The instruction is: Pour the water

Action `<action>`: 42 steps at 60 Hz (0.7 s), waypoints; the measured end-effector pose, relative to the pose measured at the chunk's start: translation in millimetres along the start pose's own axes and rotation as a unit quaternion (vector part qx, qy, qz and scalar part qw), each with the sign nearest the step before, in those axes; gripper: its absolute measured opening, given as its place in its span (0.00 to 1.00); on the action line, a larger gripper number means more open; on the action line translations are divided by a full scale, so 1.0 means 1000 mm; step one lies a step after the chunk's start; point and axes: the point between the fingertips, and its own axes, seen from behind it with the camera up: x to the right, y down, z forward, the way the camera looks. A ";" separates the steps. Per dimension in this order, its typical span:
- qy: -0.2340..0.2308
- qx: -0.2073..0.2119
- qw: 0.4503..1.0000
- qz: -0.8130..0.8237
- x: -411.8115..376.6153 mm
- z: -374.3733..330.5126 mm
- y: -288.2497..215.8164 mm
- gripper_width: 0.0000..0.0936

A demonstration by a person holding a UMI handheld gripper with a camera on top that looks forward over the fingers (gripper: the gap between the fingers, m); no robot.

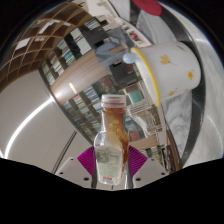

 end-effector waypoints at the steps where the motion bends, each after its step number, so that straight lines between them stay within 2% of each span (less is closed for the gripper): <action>1: 0.001 0.005 1.000 0.010 0.004 0.000 -0.005 0.43; 7: -0.001 0.020 0.999 0.048 0.015 -0.004 -0.019 0.43; 17: 0.017 -0.013 1.000 0.000 0.001 -0.005 0.003 0.43; 25: 0.035 -0.043 0.978 -0.201 -0.039 -0.003 0.018 0.43; 31: 0.036 -0.040 0.893 -0.446 -0.096 -0.010 0.015 0.43; 36: 0.044 -0.012 0.794 -0.606 -0.138 -0.013 0.010 0.44; 42: 0.062 0.025 0.681 -0.730 -0.172 -0.029 -0.024 0.43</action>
